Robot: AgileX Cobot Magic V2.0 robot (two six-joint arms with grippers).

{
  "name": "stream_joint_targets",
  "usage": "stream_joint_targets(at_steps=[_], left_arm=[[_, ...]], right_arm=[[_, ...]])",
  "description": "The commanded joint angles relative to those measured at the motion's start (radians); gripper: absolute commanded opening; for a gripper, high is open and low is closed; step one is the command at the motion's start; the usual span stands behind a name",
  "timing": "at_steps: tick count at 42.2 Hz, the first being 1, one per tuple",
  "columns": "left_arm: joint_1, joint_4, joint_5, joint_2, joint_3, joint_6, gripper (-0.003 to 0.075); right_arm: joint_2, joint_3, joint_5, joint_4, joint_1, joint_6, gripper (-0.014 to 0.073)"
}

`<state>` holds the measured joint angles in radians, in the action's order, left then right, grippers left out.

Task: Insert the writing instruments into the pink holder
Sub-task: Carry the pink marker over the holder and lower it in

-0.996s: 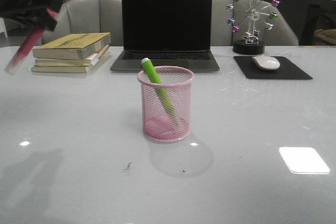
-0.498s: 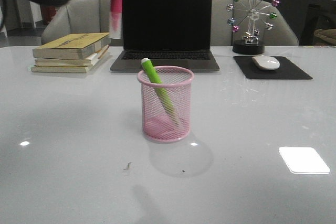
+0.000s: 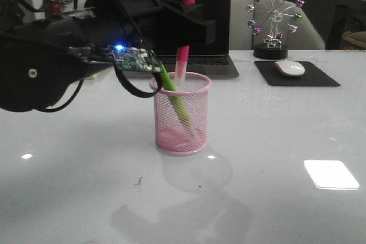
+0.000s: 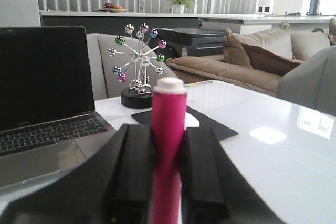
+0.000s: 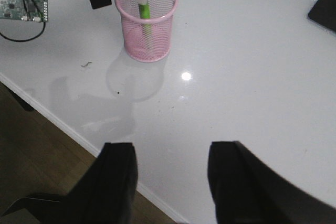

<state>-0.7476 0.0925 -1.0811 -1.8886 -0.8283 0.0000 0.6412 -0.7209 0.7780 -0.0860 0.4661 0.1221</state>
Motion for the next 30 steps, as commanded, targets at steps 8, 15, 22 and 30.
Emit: stream_joint_targets(at_steps=[8,15,22,30], left_arm=[[-0.01,-0.003,-0.099,0.016,-0.03,-0.012,0.0246],[-0.01,-0.003,-0.099,0.016,-0.03,-0.012,0.0426],[-0.01,-0.003,-0.08,0.027,-0.03,-0.012,0.0438],[-0.007,-0.009,0.248,0.162,-0.064,0.009,0.0438]], right_arm=[[-0.001,-0.027,-0.065,0.009,0.002,0.014,0.0435],[-0.001,-0.027,-0.065,0.009,0.002,0.014,0.0435],[-0.001,-0.027,-0.065,0.009,0.002,0.014,0.0435],[-0.001,-0.027,-0.065,0.009,0.002,0.014,0.0435]])
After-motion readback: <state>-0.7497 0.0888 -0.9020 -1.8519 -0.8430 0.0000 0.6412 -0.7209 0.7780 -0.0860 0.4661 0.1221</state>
